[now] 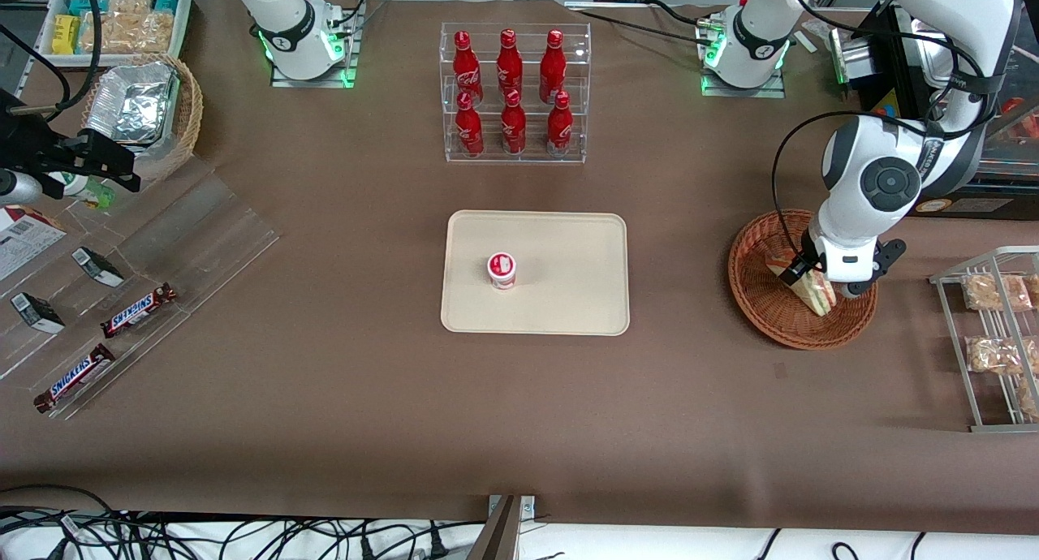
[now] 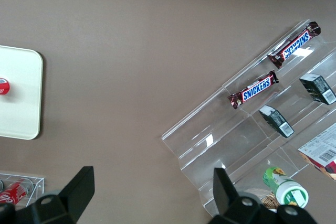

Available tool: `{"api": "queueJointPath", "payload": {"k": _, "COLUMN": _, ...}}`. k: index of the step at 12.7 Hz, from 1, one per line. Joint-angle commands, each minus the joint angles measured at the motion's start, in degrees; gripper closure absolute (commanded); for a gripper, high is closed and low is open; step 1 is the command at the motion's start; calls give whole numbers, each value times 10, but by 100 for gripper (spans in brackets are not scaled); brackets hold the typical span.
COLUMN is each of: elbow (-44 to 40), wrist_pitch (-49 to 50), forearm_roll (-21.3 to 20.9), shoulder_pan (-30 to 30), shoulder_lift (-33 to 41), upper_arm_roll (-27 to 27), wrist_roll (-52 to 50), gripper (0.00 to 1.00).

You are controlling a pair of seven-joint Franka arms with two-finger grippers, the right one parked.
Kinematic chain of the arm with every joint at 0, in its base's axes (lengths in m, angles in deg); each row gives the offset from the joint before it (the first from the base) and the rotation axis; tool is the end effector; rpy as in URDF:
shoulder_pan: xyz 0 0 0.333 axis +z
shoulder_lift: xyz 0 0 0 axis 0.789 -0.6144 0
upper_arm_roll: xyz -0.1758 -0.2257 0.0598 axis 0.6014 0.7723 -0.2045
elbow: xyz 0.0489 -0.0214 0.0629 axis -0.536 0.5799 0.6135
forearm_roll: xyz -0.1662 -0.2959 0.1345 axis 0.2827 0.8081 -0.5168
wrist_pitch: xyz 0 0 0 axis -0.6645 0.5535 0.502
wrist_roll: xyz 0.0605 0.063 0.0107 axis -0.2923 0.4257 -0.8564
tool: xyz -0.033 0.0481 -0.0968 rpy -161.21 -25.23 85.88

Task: Place sandwich from basket to tray
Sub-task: 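Close the left gripper on the sandwich's crust edge, then lift the sandwich up out of the basket with the left gripper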

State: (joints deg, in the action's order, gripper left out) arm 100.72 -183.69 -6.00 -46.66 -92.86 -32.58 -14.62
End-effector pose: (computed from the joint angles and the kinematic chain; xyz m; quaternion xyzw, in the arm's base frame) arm 0.5235 -0.0052 0.2530 -0.9246 -0.3728 -0.0167 0.0768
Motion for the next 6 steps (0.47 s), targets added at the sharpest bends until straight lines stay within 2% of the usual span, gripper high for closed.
{"api": "queueJointPath", "payload": {"k": 1, "elbow": -3, "wrist_pitch": -1, "forearm_roll": -17, "shoulder_pan": 5, "shoulder_lift": 3, "upper_arm_roll": 2, "wrist_roll": -1, "gripper": 54}}
{"api": "queueJointPath", "payload": {"k": 2, "elbow": -3, "wrist_pitch": -1, "forearm_roll": -17, "shoulder_pan": 5, "shoulder_lift": 3, "upper_arm_roll": 1, "wrist_roll": 5, "gripper": 64}}
{"api": "queueJointPath", "payload": {"k": 4, "elbow": -4, "wrist_pitch": 1, "forearm_roll": -17, "shoulder_pan": 5, "shoulder_lift": 3, "upper_arm_roll": 1, "wrist_roll": 10, "gripper": 68}}
{"api": "queueJointPath", "payload": {"k": 6, "elbow": -6, "wrist_pitch": 6, "forearm_roll": -17, "shoulder_pan": 5, "shoulder_lift": 8, "upper_arm_roll": 1, "wrist_roll": 27, "gripper": 68}}
